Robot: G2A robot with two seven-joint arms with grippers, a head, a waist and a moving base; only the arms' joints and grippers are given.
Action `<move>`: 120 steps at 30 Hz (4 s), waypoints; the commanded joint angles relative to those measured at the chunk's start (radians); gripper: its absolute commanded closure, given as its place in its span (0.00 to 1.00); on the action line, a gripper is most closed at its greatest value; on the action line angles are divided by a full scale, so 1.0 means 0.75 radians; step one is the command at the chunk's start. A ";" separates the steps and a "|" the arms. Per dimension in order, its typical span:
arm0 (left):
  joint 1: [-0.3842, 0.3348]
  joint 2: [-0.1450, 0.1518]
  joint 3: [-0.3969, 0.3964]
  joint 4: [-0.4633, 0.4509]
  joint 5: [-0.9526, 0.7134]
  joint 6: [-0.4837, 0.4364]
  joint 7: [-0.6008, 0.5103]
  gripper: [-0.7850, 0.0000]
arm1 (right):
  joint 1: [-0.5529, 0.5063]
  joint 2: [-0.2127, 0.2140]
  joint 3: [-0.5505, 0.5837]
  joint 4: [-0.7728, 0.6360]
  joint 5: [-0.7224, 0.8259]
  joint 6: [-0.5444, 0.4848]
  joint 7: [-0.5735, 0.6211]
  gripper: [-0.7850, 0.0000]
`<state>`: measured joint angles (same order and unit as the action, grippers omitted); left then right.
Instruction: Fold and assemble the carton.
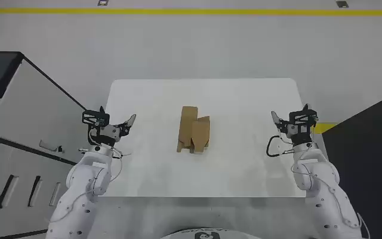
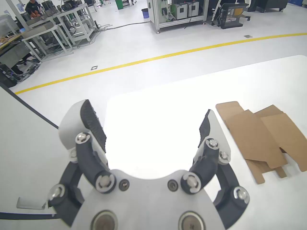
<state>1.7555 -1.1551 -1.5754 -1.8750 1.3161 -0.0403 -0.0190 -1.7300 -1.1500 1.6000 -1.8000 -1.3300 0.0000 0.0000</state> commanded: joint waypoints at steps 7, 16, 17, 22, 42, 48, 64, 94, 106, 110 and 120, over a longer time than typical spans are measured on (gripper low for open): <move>-0.002 0.000 0.000 -0.001 0.002 0.001 0.005 0.00 | 0.000 0.000 0.000 0.000 0.000 0.000 0.000 0.00; 0.034 0.006 0.128 -0.088 0.252 -0.178 0.030 0.00 | 0.000 0.000 0.000 0.000 0.000 0.000 0.000 0.00; 0.039 0.007 0.148 -0.093 0.293 -0.199 0.033 0.00 | 0.000 0.000 0.000 0.000 0.000 0.000 0.000 0.00; 0.045 0.008 0.170 -0.098 0.327 -0.230 0.044 0.00 | 0.000 0.000 0.000 0.000 0.000 0.000 0.000 0.00; 0.043 0.003 0.366 -0.049 0.697 -0.160 0.137 0.00 | 0.000 0.000 0.000 0.000 0.000 0.000 0.000 0.00; 0.043 0.003 0.366 -0.049 0.697 -0.160 0.137 0.00 | 0.000 0.000 0.000 0.000 0.000 0.000 0.000 0.00; -0.054 -0.022 0.588 0.111 0.938 -0.017 0.216 0.00 | 0.000 0.000 0.000 0.000 0.000 0.000 0.000 0.00; -0.136 -0.068 0.752 0.323 1.130 0.325 0.123 0.00 | 0.000 0.000 0.000 0.000 0.000 0.000 0.000 0.00; -0.164 -0.087 0.819 0.366 1.277 0.338 -0.018 0.00 | 0.000 0.000 0.000 0.000 0.000 0.000 0.000 0.00; -0.164 -0.087 0.819 0.366 1.277 0.338 -0.018 0.00 | 0.000 0.000 0.000 0.000 0.000 0.000 0.000 0.00; -0.206 -0.113 0.860 0.423 1.251 0.400 -0.062 0.00 | 0.000 0.000 0.000 0.000 0.000 0.000 0.000 0.00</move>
<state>1.6004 -1.2400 -0.9303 -1.5574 2.2543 0.2665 -0.0664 -1.7300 -1.1500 1.6000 -1.8000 -1.3300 0.0000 0.0000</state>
